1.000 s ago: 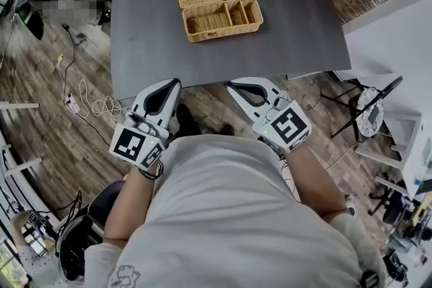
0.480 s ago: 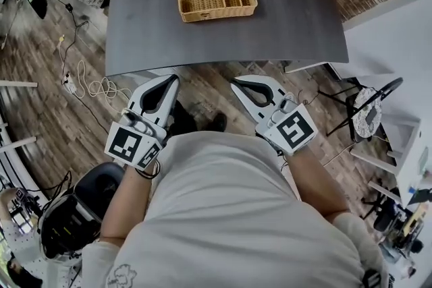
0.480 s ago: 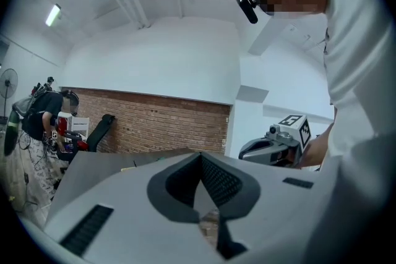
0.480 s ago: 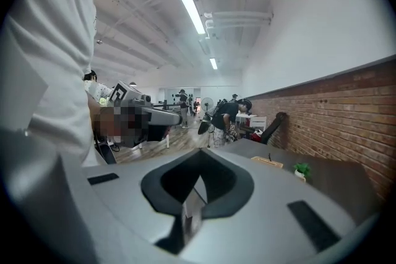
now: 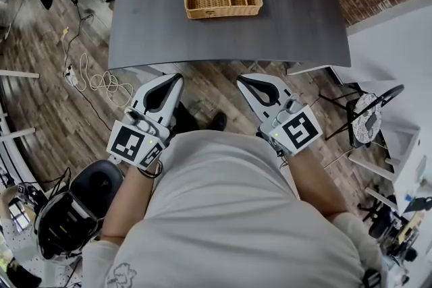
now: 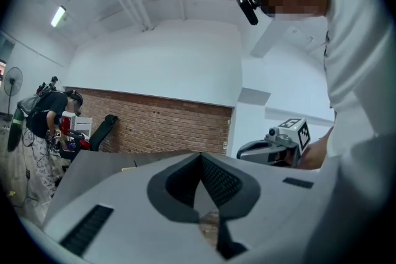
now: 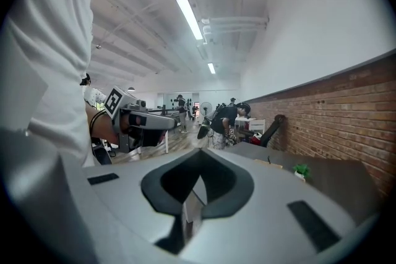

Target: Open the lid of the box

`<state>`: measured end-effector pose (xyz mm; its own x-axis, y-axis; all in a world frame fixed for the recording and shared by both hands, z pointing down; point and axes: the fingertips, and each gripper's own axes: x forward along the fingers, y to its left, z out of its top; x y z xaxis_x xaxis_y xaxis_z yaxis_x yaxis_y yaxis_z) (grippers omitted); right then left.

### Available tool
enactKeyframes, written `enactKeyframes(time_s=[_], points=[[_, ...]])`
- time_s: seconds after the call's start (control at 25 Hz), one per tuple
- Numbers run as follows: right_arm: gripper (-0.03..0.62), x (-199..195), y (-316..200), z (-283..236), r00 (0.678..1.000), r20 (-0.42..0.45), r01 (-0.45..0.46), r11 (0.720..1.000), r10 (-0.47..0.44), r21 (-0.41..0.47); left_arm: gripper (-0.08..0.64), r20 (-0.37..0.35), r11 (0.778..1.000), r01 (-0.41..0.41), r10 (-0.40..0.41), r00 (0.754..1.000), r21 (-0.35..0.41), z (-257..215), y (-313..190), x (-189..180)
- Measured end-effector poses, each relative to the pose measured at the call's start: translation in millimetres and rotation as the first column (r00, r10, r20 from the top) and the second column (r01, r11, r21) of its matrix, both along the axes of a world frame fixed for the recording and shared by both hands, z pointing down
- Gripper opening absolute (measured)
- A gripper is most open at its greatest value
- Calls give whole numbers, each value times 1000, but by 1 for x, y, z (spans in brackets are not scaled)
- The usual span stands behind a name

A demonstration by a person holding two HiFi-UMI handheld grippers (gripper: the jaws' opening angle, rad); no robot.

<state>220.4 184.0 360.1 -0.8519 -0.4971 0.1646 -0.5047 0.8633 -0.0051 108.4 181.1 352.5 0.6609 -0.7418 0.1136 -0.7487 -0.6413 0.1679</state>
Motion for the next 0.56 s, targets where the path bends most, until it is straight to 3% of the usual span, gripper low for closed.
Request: enactKeyframes(time_s=[0.56], points=[[5, -7, -2, 4, 1000, -10, 22, 1000, -22, -5, 11, 4, 1000, 17, -17, 1000, 11, -1, 1, -5]])
